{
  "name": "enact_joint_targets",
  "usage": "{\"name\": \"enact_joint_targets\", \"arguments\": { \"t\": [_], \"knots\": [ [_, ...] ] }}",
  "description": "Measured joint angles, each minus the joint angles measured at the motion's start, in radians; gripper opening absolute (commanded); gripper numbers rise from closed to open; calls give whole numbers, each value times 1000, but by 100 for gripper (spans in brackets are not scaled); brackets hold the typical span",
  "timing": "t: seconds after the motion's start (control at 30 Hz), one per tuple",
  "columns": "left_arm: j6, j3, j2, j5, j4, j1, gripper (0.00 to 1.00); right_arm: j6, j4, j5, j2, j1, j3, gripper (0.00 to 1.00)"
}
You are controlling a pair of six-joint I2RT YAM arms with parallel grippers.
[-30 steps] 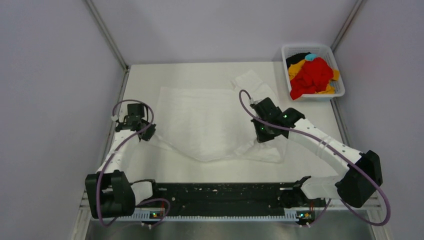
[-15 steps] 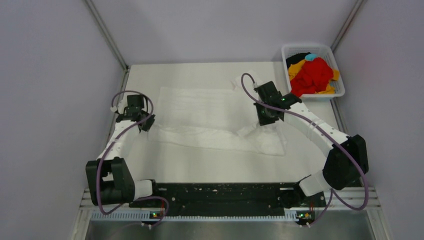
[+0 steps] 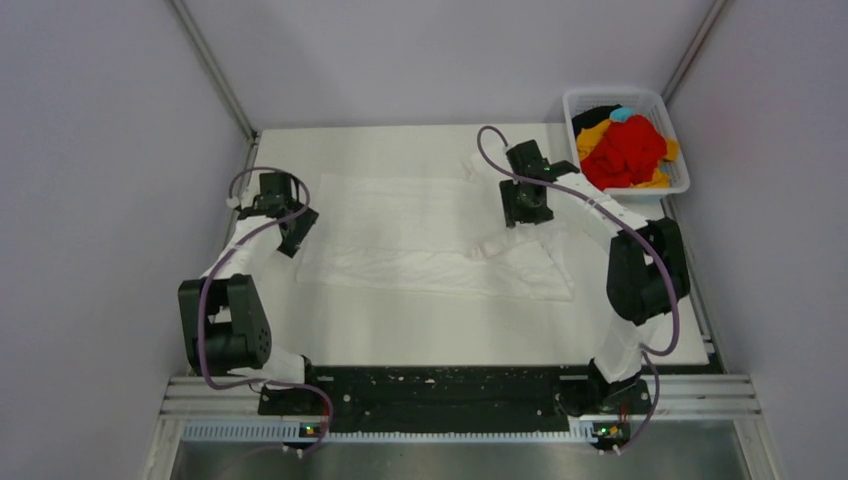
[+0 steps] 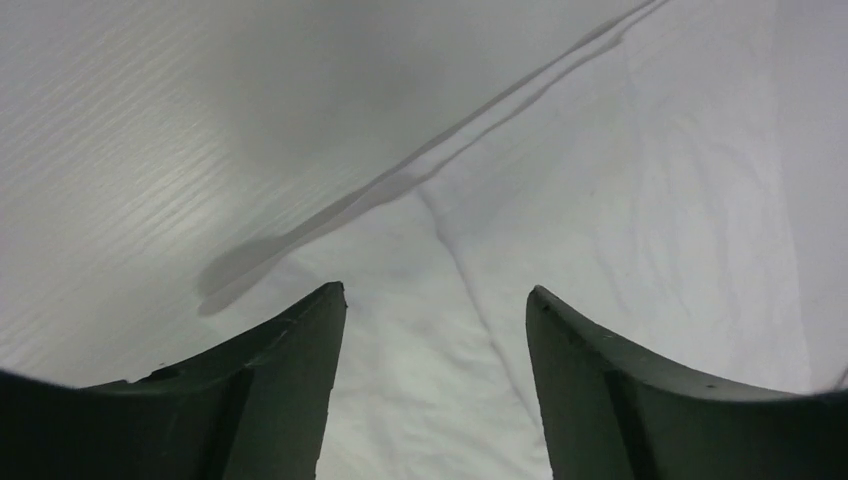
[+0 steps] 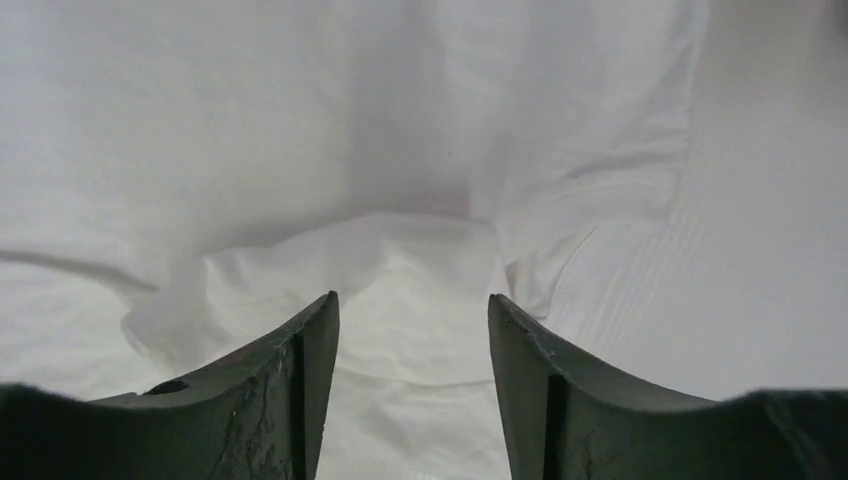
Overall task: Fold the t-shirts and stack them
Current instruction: Fold the flattened tshirt in 1/3 of the way
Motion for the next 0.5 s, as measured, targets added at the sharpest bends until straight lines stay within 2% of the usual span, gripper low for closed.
{"name": "enact_joint_targets", "arguments": {
  "t": [0.03, 0.07, 0.13, 0.33, 0.5],
  "knots": [
    [7, 20, 13, 0, -2, 0, 96, 3, 3, 17, 29, -5, 22, 65],
    [14, 38, 25, 3, -6, 0, 98, 9, 5, 36, 55, -10, 45, 70],
    [19, 72, 36, 8, -17, 0, 99, 22, 10, 75, 92, -14, 90, 90],
    [40, 95, 22, 40, -31, 0, 99, 78, 63, 71, 35, -15, 75, 99],
    [63, 43, -28, 107, -12, 0, 99, 129, 178, -187, -155, -15, -181, 99]
  ]
}}
